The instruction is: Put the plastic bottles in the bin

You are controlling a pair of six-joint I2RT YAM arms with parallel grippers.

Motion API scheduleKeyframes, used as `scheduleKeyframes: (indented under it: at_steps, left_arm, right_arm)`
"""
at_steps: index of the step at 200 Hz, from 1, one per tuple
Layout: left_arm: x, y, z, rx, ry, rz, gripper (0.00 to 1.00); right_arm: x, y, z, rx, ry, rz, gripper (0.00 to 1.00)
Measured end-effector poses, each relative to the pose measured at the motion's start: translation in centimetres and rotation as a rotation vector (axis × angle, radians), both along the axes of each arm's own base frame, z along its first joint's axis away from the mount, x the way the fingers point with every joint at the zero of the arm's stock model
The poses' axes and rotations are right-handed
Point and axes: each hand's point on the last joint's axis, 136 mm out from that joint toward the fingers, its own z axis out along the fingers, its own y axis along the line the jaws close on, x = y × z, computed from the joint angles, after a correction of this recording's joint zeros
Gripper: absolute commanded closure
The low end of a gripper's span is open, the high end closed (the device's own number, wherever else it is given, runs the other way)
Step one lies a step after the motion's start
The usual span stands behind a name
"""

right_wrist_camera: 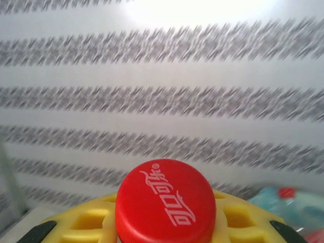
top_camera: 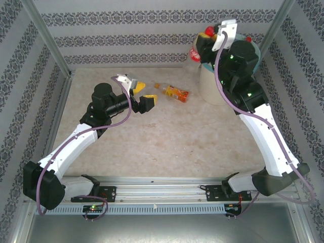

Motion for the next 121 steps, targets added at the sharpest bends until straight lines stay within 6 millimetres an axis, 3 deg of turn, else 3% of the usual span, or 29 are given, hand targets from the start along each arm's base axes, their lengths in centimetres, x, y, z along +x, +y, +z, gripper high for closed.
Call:
scheduleKeyframes:
  at_steps: [19, 41, 61, 83, 121]
  left_arm:
    - [0.1, 0.0, 0.0, 0.000, 0.000, 0.004, 0.04]
    - [0.1, 0.1, 0.0, 0.001, -0.001, 0.008, 0.04]
    - [0.1, 0.1, 0.0, 0.001, -0.001, 0.011, 0.04]
    - [0.1, 0.1, 0.1, 0.000, -0.002, 0.011, 0.05]
    - [0.1, 0.1, 0.1, 0.001, -0.002, 0.011, 0.05]
  right_arm:
    - [0.5, -1.6, 2.6, -0.086, -0.077, -0.119, 1.00]
    - [2.9, -3.1, 2.8, -0.188, -0.086, -0.240, 1.00]
    - [6.2, -4.3, 0.9, -0.287, -0.041, -0.333, 1.00]
    - [9.8, -5.5, -2.5, -0.391, 0.042, -0.397, 1.00]
    - [12.8, -7.8, -6.7, -0.504, 0.155, -0.446, 1.00]
